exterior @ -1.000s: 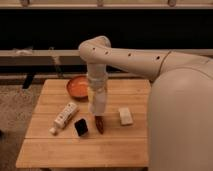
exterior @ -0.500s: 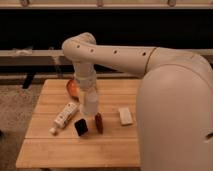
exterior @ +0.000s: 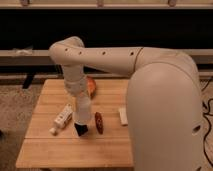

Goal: Place the ceramic cup over the eraser

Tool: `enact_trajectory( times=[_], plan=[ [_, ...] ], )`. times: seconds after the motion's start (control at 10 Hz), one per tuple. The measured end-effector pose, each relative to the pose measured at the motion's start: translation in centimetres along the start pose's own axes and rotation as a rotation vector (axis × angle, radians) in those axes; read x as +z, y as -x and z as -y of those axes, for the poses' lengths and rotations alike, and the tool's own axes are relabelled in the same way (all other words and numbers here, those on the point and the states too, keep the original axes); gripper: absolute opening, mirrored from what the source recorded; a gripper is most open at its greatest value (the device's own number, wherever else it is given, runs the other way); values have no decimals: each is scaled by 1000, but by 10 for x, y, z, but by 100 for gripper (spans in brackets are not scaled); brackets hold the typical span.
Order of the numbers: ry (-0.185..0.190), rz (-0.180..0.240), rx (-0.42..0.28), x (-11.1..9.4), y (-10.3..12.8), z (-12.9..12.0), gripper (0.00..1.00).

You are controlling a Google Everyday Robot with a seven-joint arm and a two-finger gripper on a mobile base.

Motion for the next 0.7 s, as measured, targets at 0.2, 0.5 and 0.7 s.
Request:
enact_trajectory(
  times=[0.2, 0.5, 0.7],
  plan=[
    [30, -3, 2, 12, 2, -8, 1],
    [15, 20, 25, 39, 10, -12, 28],
    [-14, 14, 34, 64, 13, -13, 45]
  ],
)
